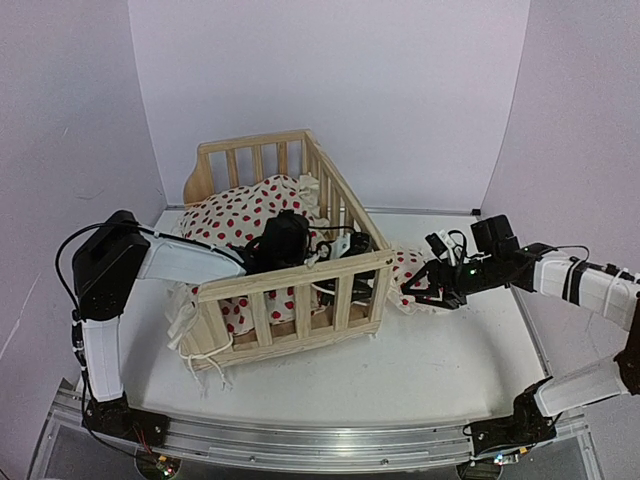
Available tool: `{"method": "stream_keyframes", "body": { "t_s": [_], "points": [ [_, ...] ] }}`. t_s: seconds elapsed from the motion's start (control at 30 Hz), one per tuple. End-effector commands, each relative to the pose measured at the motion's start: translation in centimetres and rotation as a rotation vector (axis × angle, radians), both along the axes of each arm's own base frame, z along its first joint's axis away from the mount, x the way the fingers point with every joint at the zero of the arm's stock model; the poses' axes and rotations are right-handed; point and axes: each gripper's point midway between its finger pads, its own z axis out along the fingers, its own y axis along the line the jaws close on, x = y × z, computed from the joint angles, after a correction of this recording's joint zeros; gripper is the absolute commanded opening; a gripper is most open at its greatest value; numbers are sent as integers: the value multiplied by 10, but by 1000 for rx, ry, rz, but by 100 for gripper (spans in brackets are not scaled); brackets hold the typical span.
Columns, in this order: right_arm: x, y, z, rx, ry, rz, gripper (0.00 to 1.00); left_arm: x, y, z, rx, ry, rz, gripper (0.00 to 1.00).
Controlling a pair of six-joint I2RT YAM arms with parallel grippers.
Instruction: Set up the pet bed
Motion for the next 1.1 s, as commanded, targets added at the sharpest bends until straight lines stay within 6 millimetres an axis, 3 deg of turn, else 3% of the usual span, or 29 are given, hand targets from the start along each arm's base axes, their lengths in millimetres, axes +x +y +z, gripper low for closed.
{"method": "stream_keyframes", "body": {
  "t_s": [0.0,0.13,0.27,0.47,0.53,0.6,0.73,0.9,1.07],
  "points": [
    [8,28,50,135,-207,97,71,26,21,66,-102,-63,164,52],
    [17,36,67,146,-232,98,67,53,46,79,-116,-6,236,56],
    [21,36,71,137,-232,87,67,83,73,94,-125,41,309,60],
    [20,34,71,127,-231,82,67,96,107,80,-23,-14,404,62],
    [20,34,72,121,-231,86,67,85,117,67,30,-82,324,56],
    [19,34,72,116,-230,91,67,59,123,49,75,-153,160,46],
    [19,33,72,109,-227,93,67,22,129,37,48,-177,-95,43],
    [21,35,75,114,-225,95,66,17,114,24,29,-52,-251,39],
    [21,34,81,117,-236,93,65,4,105,6,41,-40,-297,34]
  ]
}}
